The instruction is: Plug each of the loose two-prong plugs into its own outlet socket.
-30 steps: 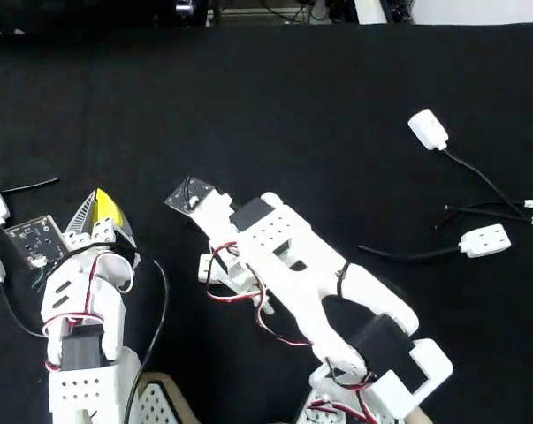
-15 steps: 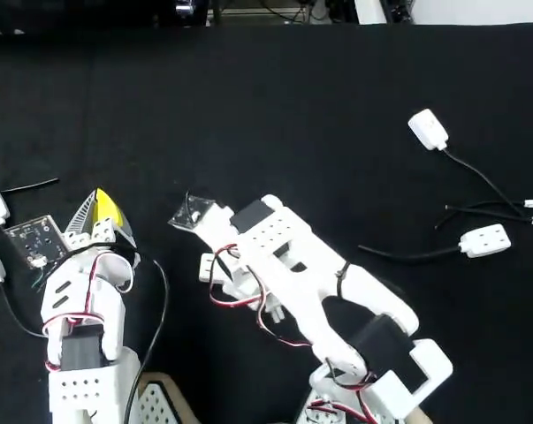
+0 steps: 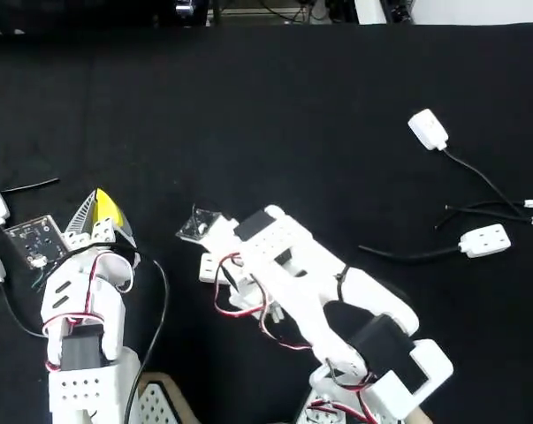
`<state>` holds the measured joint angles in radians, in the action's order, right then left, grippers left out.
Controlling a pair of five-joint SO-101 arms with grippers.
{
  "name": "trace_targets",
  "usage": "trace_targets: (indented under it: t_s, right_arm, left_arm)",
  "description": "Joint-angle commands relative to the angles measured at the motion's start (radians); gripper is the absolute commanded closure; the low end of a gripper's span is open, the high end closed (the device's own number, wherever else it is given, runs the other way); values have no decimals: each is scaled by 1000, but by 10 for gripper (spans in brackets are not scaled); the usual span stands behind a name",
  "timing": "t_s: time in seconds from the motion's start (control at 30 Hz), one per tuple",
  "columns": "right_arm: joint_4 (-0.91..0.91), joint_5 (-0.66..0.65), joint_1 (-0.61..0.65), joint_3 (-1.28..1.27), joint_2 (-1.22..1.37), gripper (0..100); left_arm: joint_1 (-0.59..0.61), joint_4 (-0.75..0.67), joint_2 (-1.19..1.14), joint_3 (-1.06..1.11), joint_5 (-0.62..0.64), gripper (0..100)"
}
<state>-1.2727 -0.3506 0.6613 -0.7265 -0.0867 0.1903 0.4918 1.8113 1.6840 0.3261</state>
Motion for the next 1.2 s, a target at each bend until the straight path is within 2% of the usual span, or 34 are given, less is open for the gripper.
trace_targets:
  t_s: [0.0, 0.13, 0.3, 0.7, 0.93, 1.17]
  right_arm:
    - [32, 2, 14, -38, -2, 798]
    - [25, 2, 14, -41, -2, 836]
    - [32, 2, 14, -35, -2, 980]
    - [74, 0, 15, -31, -2, 986]
    - [109, -6, 15, -35, -2, 967]
    - [109, 2, 15, -35, -4, 783]
  left_arm:
    - [10, 3, 6, 16, -8, 970]
    - [10, 3, 6, 16, -8, 970]
    - [10, 3, 6, 16, -8, 970]
    - [10, 3, 6, 16, -8, 970]
    - [10, 3, 6, 16, -8, 970]
    - [10, 3, 6, 16, -8, 970]
